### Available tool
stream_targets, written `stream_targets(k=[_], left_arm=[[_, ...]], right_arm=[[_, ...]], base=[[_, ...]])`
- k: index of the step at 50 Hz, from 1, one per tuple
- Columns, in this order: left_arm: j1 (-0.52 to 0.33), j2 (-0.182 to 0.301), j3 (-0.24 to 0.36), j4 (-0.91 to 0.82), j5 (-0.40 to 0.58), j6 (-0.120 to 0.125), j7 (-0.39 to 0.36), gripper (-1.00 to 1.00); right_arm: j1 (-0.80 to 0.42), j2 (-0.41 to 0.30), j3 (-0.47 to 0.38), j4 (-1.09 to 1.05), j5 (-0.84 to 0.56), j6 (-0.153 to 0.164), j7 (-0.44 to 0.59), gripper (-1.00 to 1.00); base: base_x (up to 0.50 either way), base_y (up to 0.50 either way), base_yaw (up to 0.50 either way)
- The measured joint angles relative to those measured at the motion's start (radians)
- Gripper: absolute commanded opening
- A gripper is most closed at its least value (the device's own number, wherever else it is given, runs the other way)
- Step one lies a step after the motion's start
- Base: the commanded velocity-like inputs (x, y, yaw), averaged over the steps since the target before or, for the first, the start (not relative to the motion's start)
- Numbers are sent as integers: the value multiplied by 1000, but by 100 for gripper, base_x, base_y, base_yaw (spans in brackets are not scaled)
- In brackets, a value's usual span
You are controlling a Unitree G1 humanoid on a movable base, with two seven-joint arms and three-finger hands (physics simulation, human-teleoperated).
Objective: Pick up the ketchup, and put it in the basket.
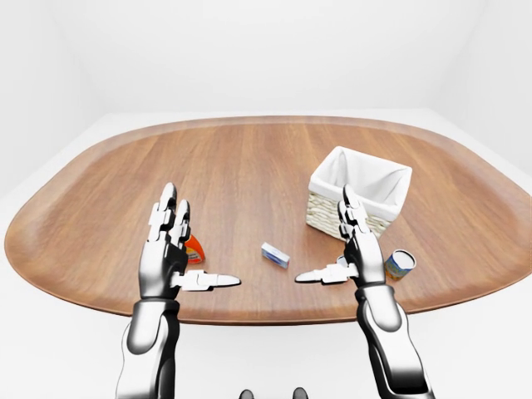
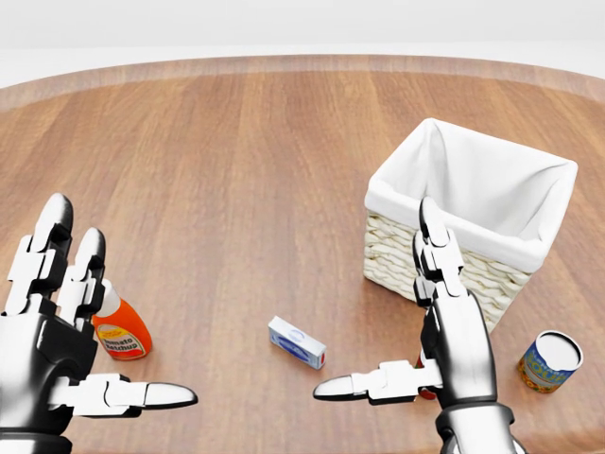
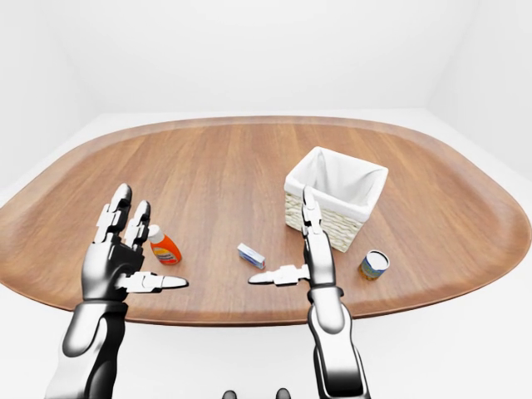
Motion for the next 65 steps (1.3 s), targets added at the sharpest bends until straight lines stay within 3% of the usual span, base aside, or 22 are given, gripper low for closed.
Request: stream_targets(k=[7,26,37,43,49,65], left_arm=[[0,-1,-3,1,5,0,2,100],[6,-3,-11,7,15,0,1,100],[6,-2,-14,-6,26,0,2,100],[4,29,112,37,18,0,-11,100],[-4,45,201,75,21,-3,-22,100],[-22,76,315,149,23,-22,-31,100]], right_arm=[[-1,0,6,-1,-6,0,-7,100],[18,-5,19,-23,-6,0,10,100],[12,-5,13,-22,-7,0,4,100],[20,-8,-6,-9,8,0,8,100],[24,-9,-19,5,17,-2,11,100],[30,-9,-29,19,24,-6,14,100]], base=[[0,0,0],[49,0,0],[0,0,0],[0,0,0],[0,0,0],[0,0,0]])
